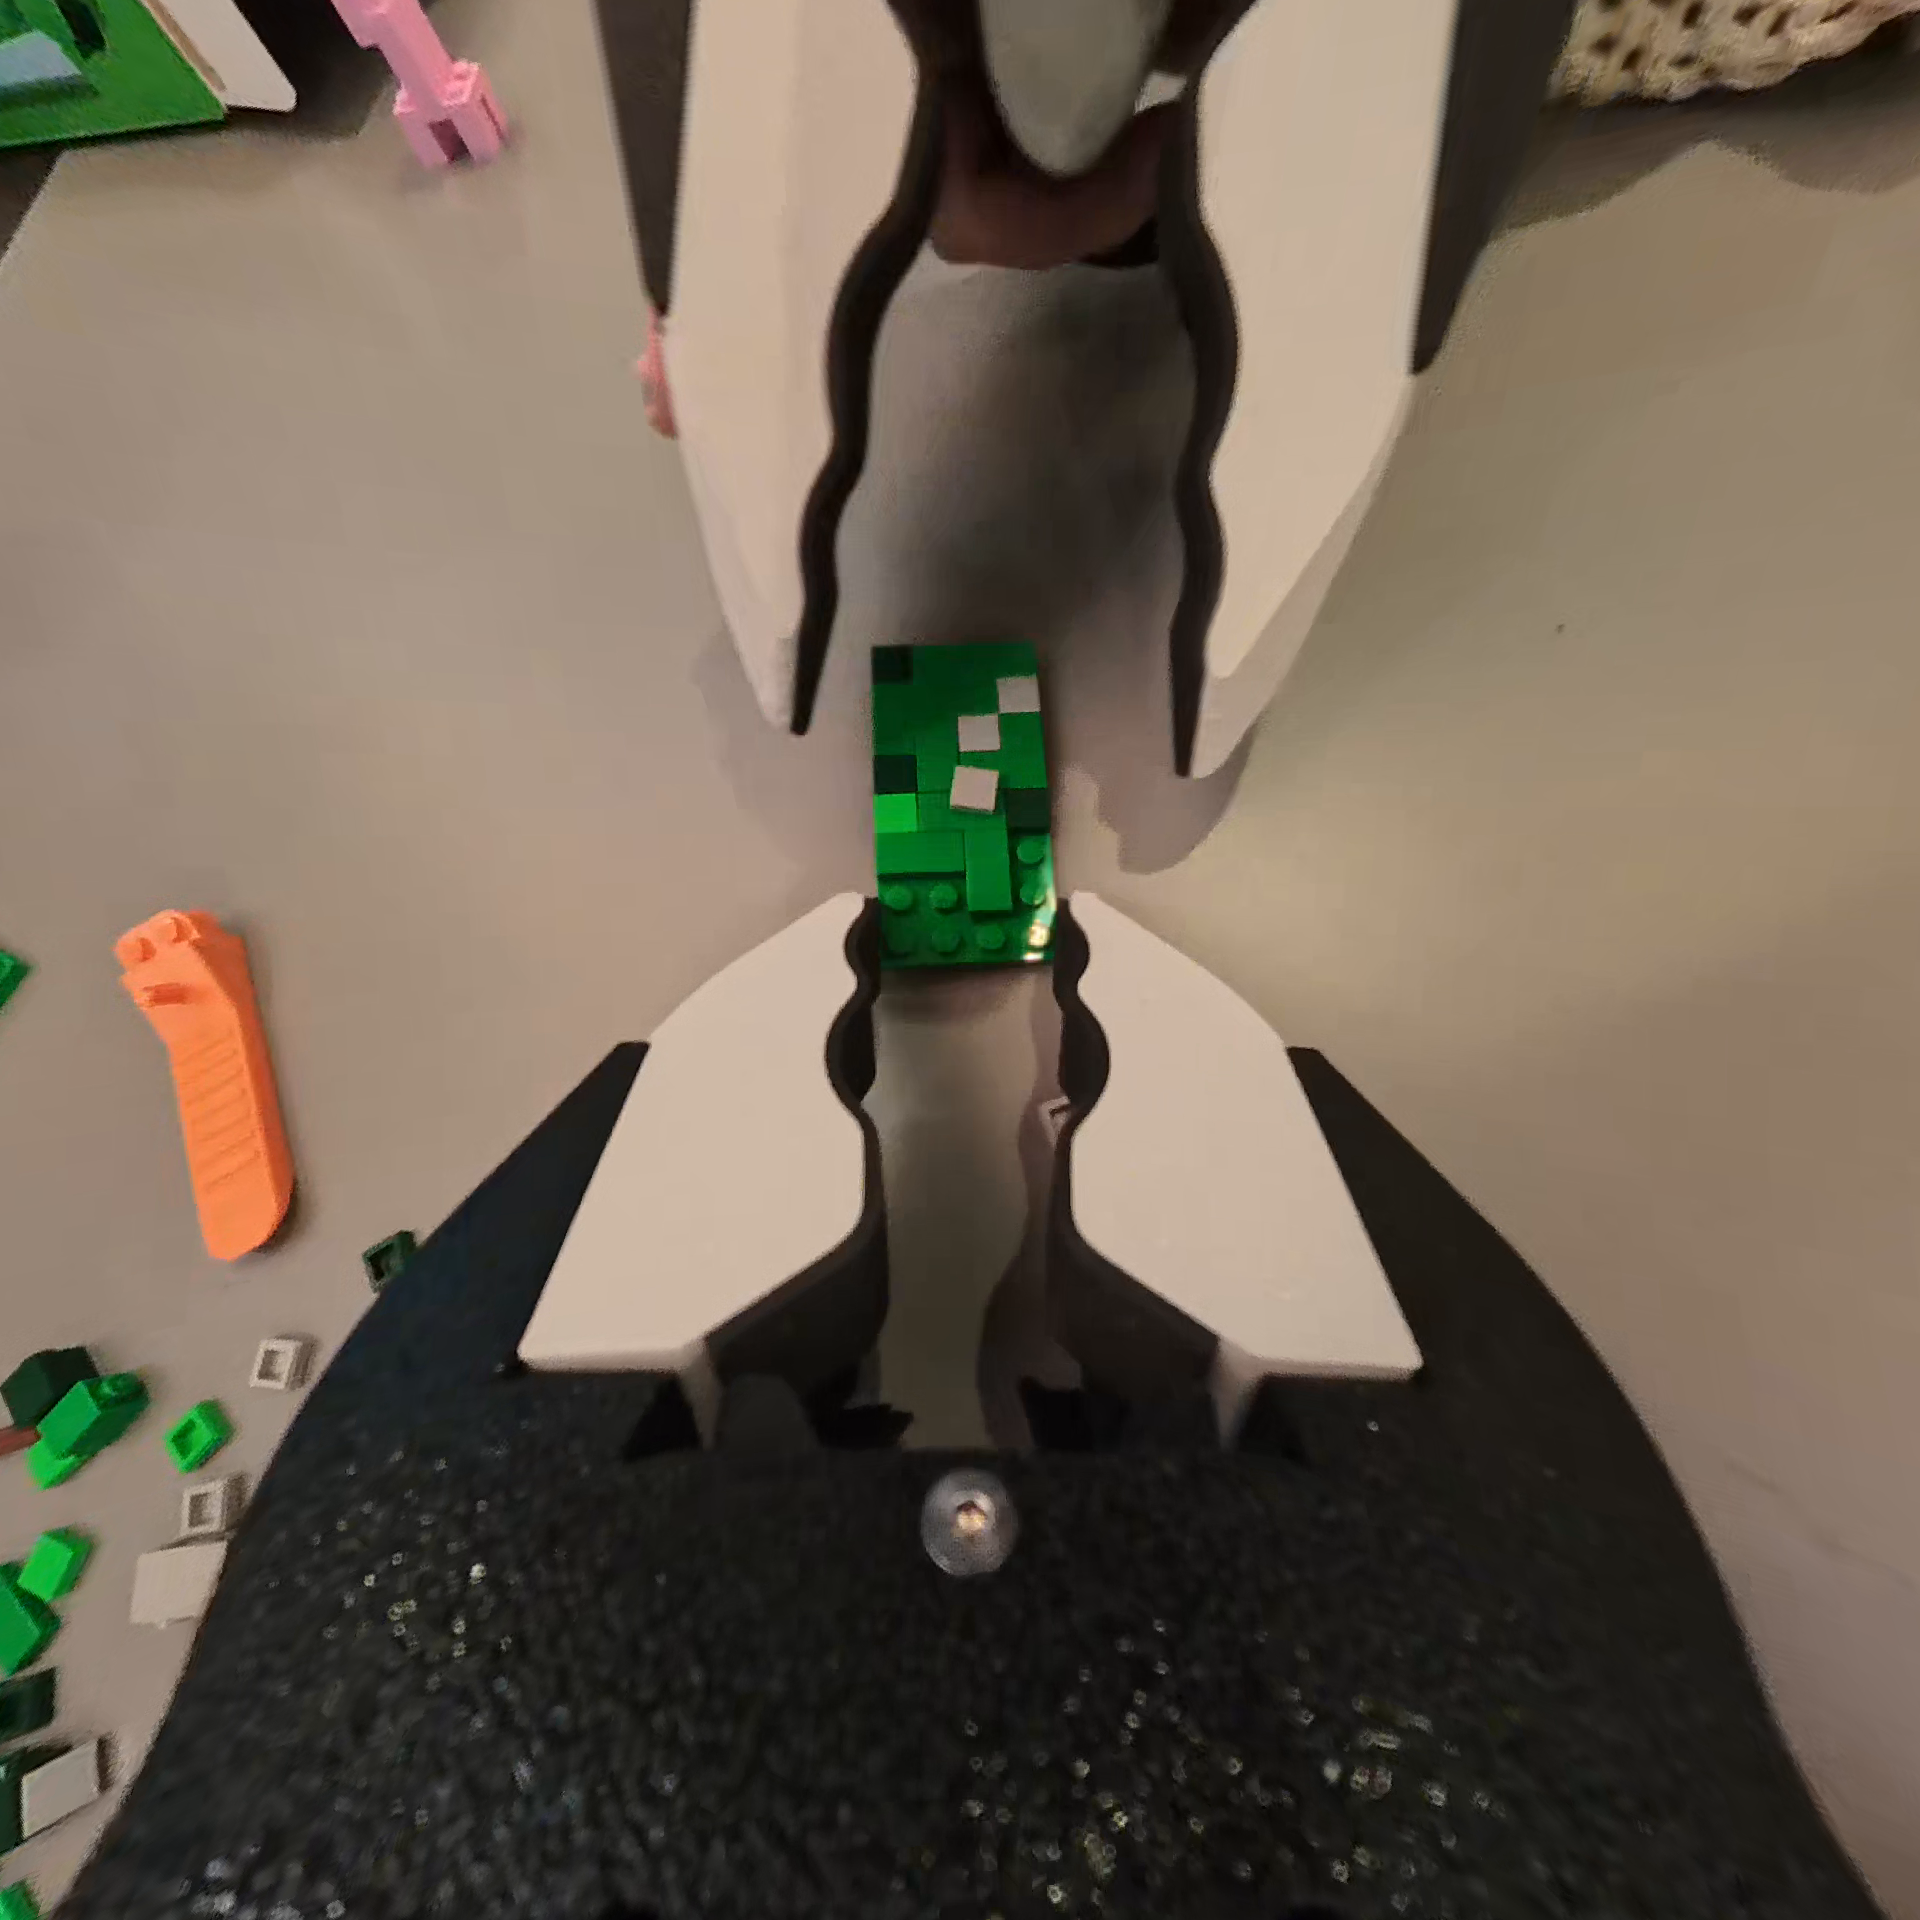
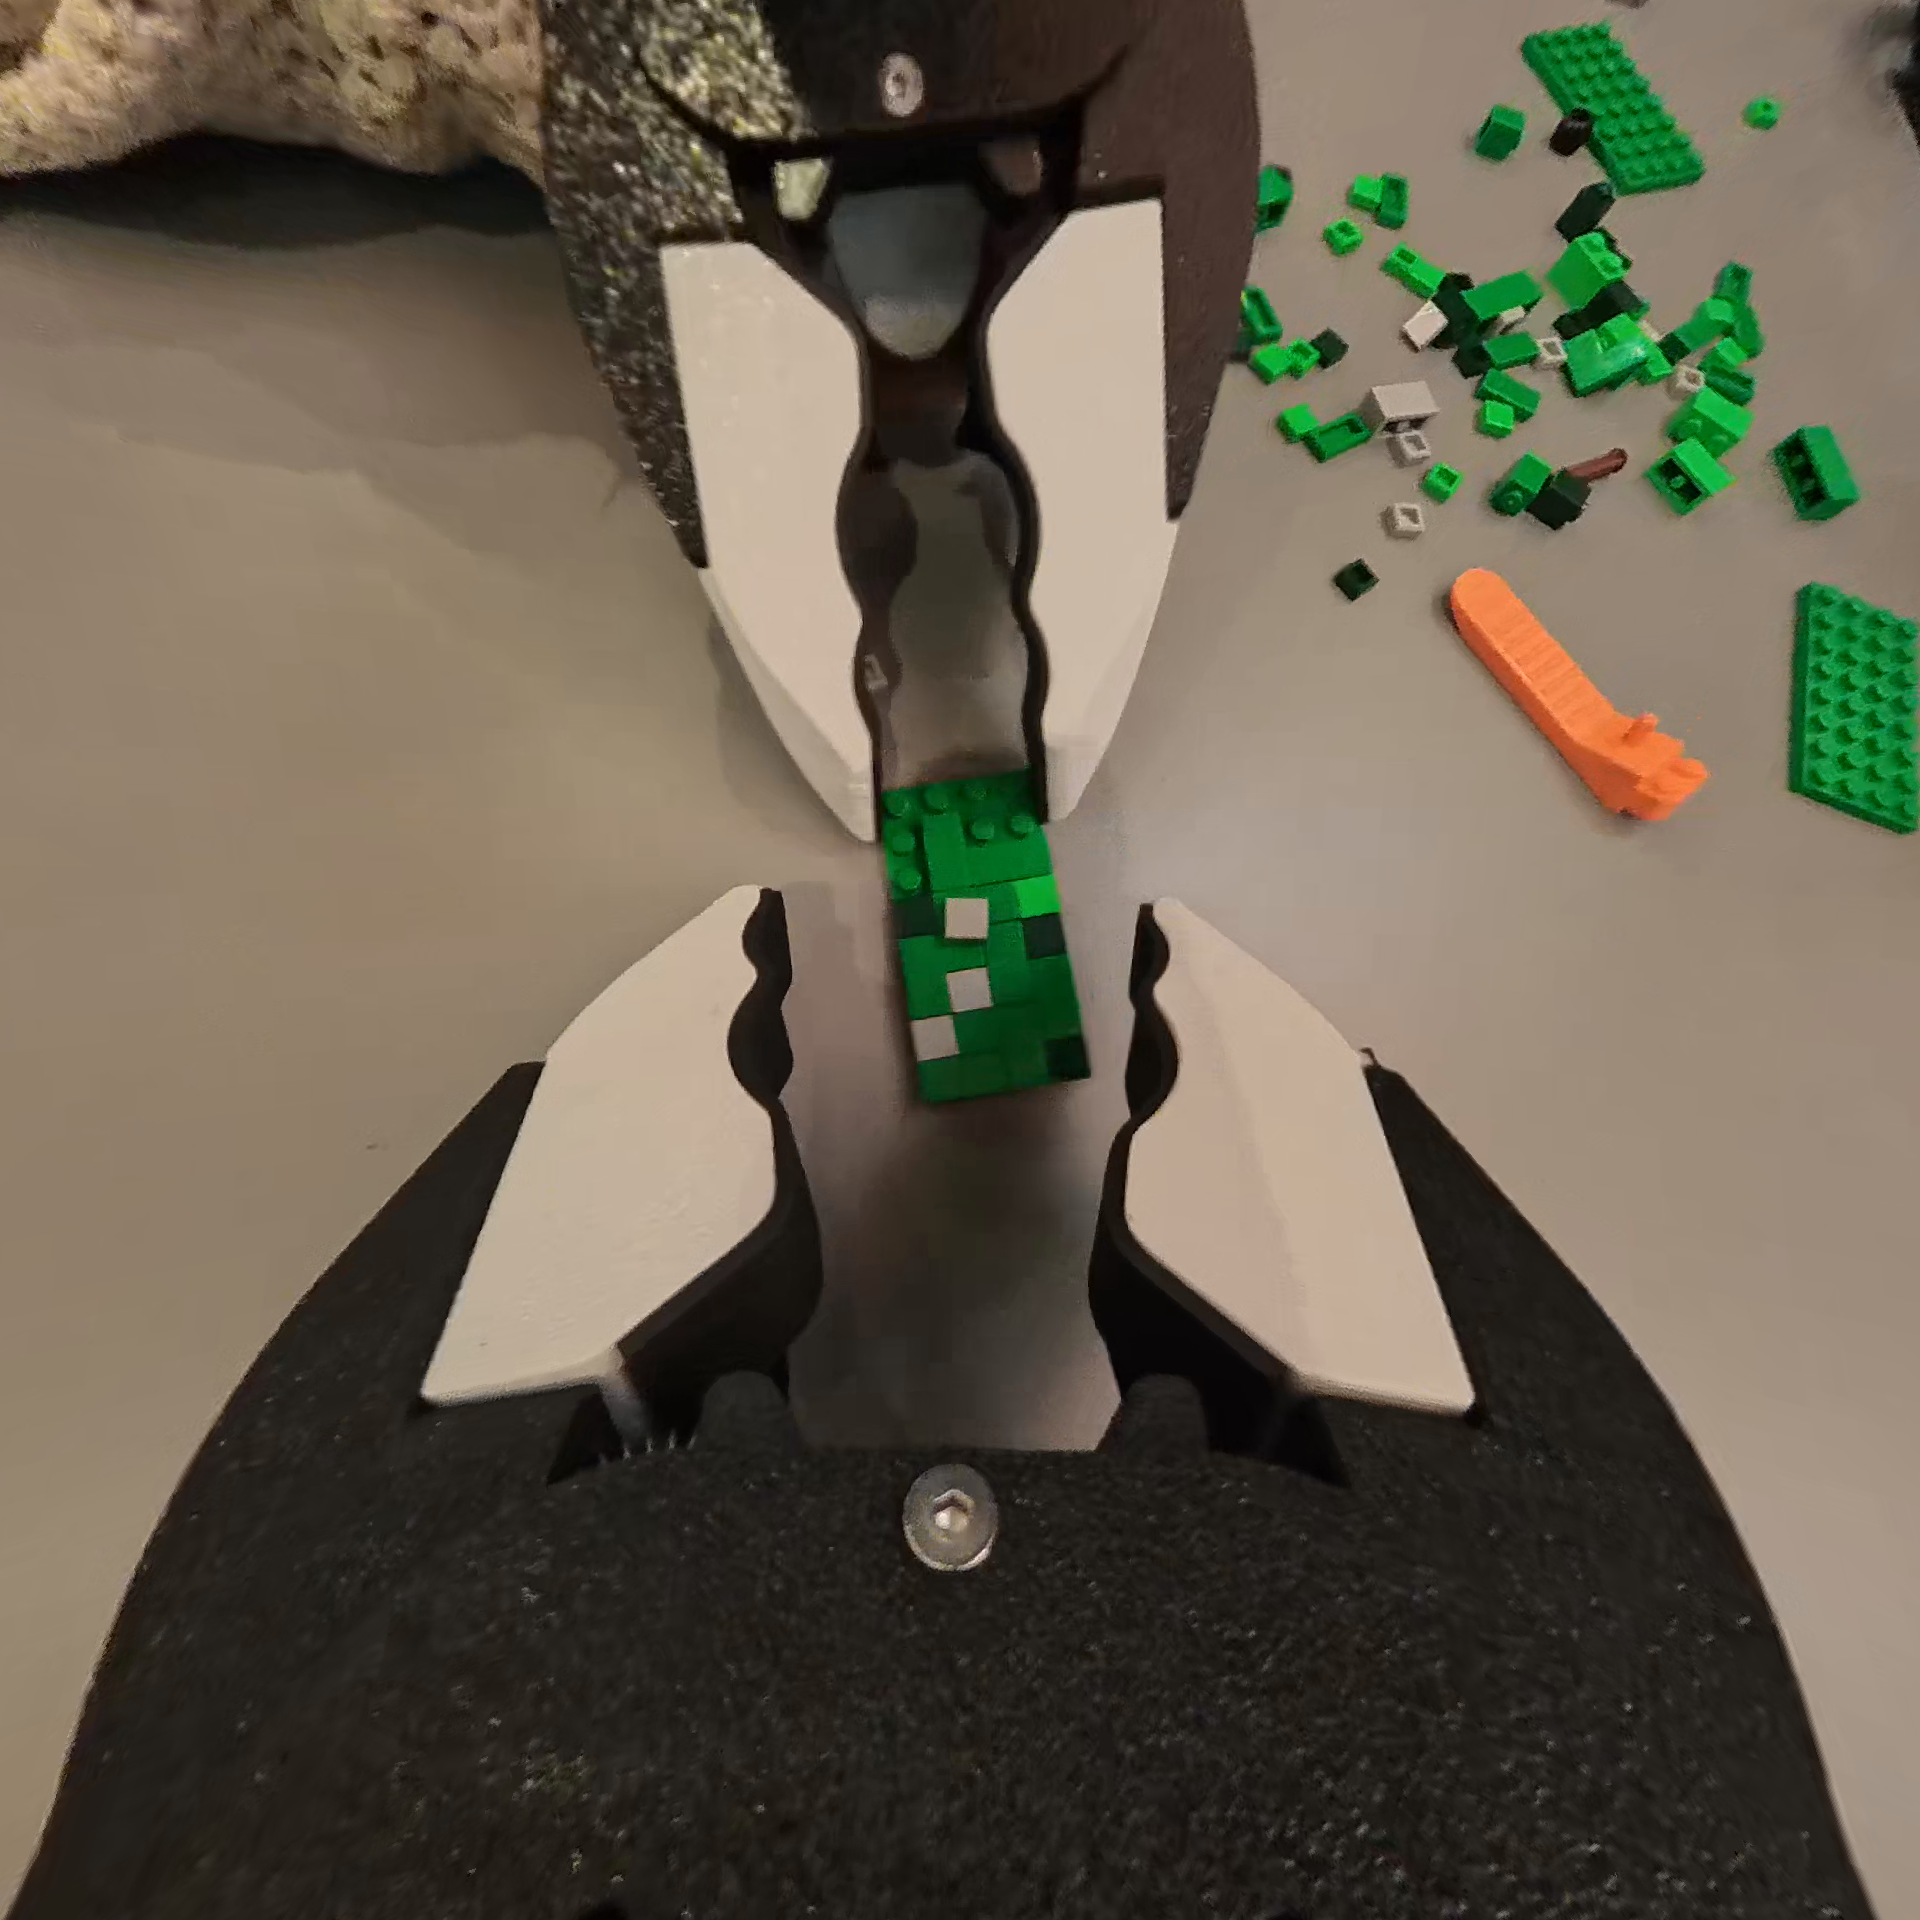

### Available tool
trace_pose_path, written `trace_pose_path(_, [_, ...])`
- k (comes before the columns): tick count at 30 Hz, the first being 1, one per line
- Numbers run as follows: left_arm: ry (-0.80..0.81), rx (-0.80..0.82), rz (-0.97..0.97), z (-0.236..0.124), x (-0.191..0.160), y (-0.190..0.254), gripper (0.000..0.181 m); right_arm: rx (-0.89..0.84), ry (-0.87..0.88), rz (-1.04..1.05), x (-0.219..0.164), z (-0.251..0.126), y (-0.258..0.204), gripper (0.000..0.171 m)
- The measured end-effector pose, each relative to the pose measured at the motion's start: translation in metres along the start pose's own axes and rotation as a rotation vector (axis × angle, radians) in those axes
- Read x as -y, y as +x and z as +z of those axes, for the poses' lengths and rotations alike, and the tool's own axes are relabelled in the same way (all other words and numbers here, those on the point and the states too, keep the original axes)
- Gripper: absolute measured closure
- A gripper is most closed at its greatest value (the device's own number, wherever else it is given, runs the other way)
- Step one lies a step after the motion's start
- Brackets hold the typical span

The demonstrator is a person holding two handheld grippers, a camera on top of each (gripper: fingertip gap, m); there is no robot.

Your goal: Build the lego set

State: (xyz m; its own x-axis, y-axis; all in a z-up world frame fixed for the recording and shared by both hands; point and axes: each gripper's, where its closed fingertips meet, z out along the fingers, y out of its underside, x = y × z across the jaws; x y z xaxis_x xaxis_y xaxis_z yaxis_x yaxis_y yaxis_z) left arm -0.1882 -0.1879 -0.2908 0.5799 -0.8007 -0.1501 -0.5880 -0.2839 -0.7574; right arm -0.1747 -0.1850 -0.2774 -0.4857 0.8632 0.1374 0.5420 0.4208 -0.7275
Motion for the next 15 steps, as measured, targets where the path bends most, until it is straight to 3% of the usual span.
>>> trace_pose_path(5, [0.005,-0.016,-0.005,-0.002,-0.001,0.003,0.15,0.055,-0.199,-0.099,-0.017,0.005,0.001,0.116])
trace_pose_path(15, [0.105,-0.057,-0.092,-0.015,0.006,0.001,0.15,0.214,-0.335,-0.098,-0.017,0.01,0.0,0.135])
